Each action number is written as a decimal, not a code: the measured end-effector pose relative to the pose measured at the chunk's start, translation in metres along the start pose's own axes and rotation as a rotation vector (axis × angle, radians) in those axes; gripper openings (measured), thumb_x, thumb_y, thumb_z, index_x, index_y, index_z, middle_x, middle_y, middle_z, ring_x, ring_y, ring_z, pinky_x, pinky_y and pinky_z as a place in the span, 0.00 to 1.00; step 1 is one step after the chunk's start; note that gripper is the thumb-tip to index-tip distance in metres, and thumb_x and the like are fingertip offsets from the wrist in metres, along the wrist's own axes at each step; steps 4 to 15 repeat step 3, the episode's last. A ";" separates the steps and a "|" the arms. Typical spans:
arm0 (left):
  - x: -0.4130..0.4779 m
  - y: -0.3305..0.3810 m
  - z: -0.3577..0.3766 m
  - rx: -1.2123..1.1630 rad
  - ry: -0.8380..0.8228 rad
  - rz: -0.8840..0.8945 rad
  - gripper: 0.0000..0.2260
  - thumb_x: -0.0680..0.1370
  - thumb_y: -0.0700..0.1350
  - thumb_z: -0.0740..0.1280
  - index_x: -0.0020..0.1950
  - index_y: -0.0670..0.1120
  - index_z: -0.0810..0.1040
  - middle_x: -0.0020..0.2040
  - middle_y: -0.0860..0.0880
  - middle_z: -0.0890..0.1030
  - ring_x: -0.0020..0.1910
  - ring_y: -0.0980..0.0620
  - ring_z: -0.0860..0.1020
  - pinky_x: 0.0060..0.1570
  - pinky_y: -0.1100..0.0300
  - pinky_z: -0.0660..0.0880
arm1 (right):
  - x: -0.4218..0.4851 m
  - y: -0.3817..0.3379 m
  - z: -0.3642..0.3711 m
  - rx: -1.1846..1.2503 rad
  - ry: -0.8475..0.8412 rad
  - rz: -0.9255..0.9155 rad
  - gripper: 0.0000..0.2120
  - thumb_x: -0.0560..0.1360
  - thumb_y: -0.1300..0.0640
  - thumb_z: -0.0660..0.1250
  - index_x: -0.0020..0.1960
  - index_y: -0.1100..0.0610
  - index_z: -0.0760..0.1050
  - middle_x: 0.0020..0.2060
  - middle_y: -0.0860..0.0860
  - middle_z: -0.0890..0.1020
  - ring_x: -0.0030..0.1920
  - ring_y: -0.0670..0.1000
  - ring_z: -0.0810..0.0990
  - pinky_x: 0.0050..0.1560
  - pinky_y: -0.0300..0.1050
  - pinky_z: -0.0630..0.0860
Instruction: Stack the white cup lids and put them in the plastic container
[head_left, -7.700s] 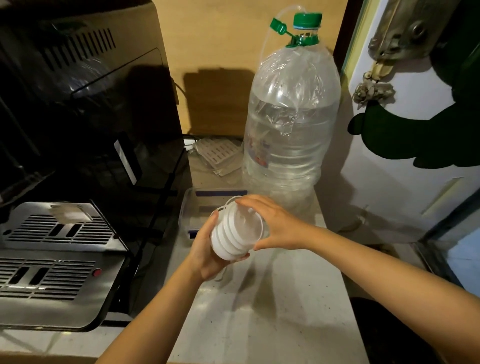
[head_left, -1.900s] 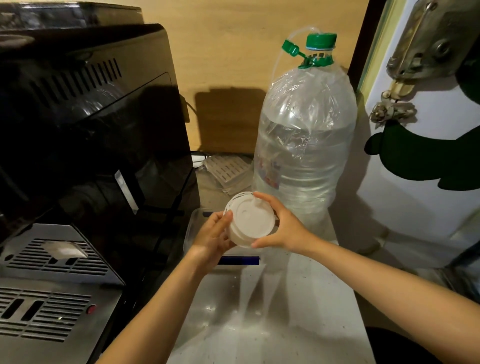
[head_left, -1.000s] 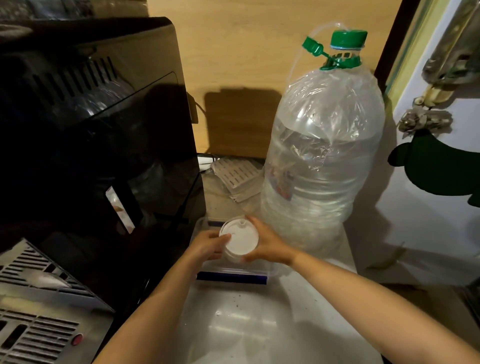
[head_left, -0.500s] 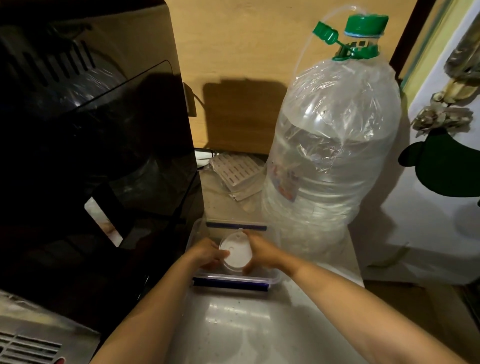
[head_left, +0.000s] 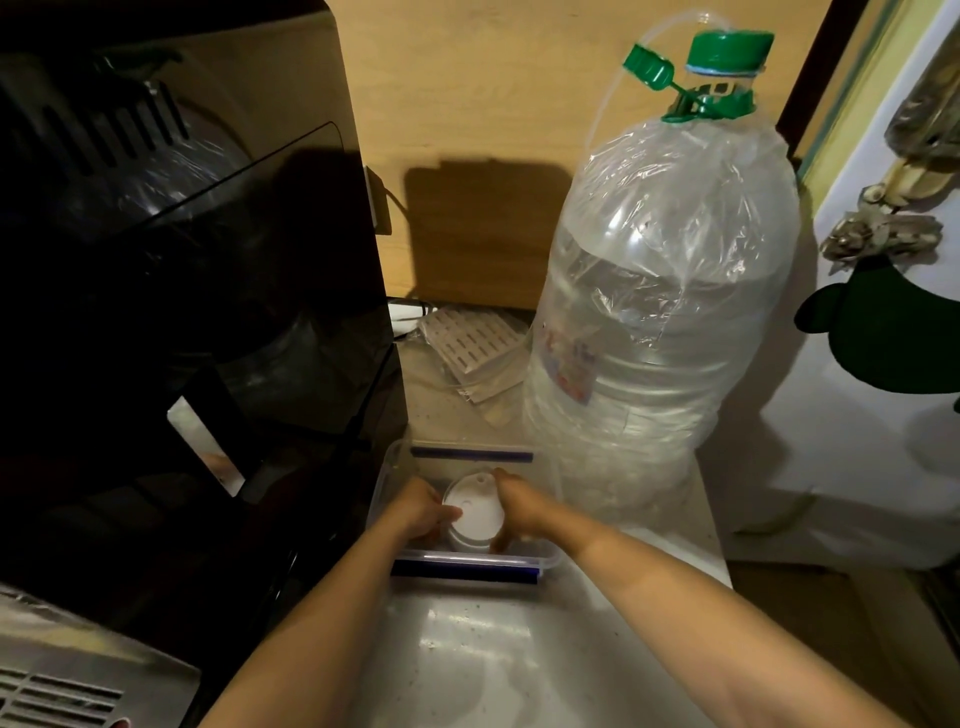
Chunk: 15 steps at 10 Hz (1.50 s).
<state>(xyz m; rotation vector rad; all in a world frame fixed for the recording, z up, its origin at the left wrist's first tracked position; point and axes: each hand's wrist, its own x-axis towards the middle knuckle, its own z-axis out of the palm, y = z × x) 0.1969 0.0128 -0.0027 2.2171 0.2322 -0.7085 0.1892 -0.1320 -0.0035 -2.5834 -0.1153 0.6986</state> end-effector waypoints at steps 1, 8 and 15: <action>-0.003 0.001 0.002 0.043 0.020 0.016 0.09 0.75 0.44 0.66 0.51 0.40 0.78 0.44 0.45 0.78 0.43 0.50 0.76 0.44 0.60 0.73 | -0.002 -0.003 -0.002 -0.006 -0.012 0.033 0.46 0.64 0.60 0.76 0.73 0.61 0.51 0.68 0.60 0.68 0.66 0.60 0.68 0.65 0.49 0.69; -0.002 0.002 -0.001 0.071 0.052 0.038 0.15 0.75 0.47 0.65 0.59 0.42 0.74 0.56 0.43 0.79 0.55 0.46 0.77 0.57 0.53 0.73 | -0.014 -0.008 -0.013 -0.036 -0.012 0.069 0.48 0.66 0.60 0.75 0.73 0.65 0.45 0.71 0.62 0.62 0.68 0.60 0.66 0.65 0.46 0.68; -0.002 0.002 -0.001 0.071 0.052 0.038 0.15 0.75 0.47 0.65 0.59 0.42 0.74 0.56 0.43 0.79 0.55 0.46 0.77 0.57 0.53 0.73 | -0.014 -0.008 -0.013 -0.036 -0.012 0.069 0.48 0.66 0.60 0.75 0.73 0.65 0.45 0.71 0.62 0.62 0.68 0.60 0.66 0.65 0.46 0.68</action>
